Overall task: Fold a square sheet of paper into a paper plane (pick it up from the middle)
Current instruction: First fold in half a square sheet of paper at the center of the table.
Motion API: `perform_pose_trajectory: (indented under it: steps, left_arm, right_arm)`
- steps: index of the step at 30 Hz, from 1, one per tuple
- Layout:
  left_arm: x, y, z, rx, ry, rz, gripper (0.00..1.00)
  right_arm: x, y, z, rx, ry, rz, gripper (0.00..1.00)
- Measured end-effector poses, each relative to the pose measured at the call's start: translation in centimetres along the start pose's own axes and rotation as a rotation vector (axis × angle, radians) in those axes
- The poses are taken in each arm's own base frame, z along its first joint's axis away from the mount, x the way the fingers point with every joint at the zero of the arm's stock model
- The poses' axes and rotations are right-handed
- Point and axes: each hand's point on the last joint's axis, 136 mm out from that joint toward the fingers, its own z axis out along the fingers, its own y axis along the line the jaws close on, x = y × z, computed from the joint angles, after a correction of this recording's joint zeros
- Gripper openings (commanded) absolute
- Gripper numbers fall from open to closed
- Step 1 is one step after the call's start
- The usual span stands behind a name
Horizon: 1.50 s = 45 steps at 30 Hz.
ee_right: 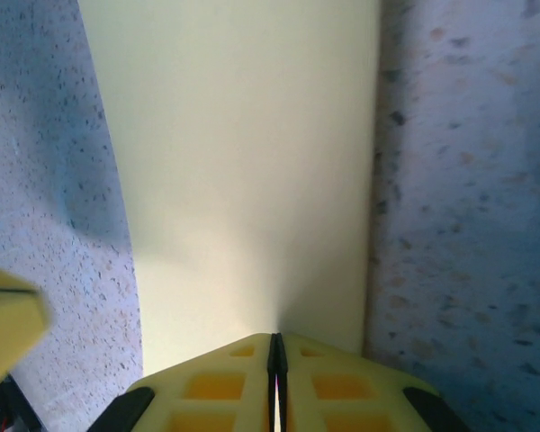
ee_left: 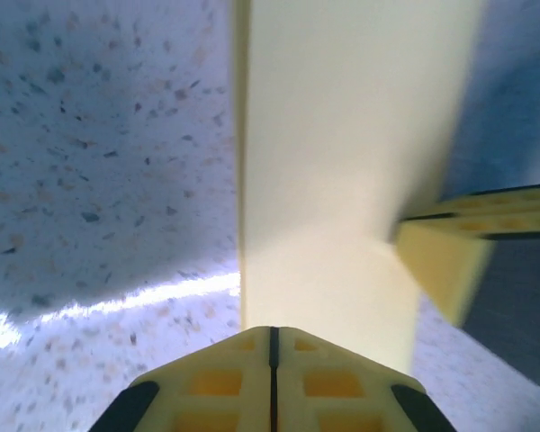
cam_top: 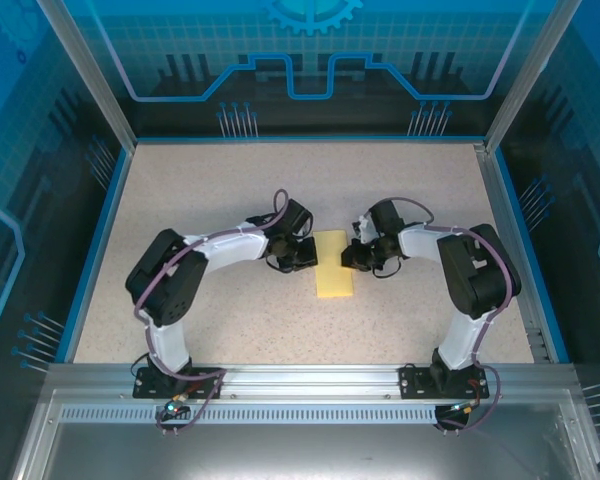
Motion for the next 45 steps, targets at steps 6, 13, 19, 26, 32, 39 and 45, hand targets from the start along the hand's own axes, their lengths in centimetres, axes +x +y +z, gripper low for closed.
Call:
perform_pose_trajectory:
  steps: [6, 13, 19, 26, 32, 39, 45]
  left_arm:
    - [-1.8, -2.4, -3.3, 0.098, -0.086, 0.019, 0.13]
    - [-1.7, -3.1, -0.9, 0.164, -0.044, 0.022, 0.13]
    - [-1.4, -3.8, 1.4, 0.204, 0.001, 0.035, 0.13]
    - [-2.0, -6.7, 3.7, 0.265, 0.025, 0.063, 0.10]
    - [-3.0, -7.8, 4.9, 0.282, 0.030, 0.056, 0.07]
    - [-3.3, -7.7, 6.3, 0.273, 0.044, 0.050, 0.05]
    - [-3.2, -7.5, 7.2, 0.265, 0.064, 0.044, 0.04]
  right_arm:
    - [1.3, 1.6, 1.1, -0.020, 0.040, -0.050, 0.11]
    - [2.0, 2.2, 0.9, -0.025, 0.036, -0.070, 0.11]
    - [0.8, 2.1, -2.4, -0.032, -0.063, -0.066, 0.11]
    - [0.6, 0.5, -2.4, -0.015, -0.075, -0.025, 0.11]
    - [0.8, -0.5, -1.1, -0.008, -0.052, 0.006, 0.11]
    - [0.8, -0.9, -0.5, -0.009, -0.042, 0.019, 0.10]
    - [0.8, -0.8, -0.5, -0.019, -0.040, 0.021, 0.10]
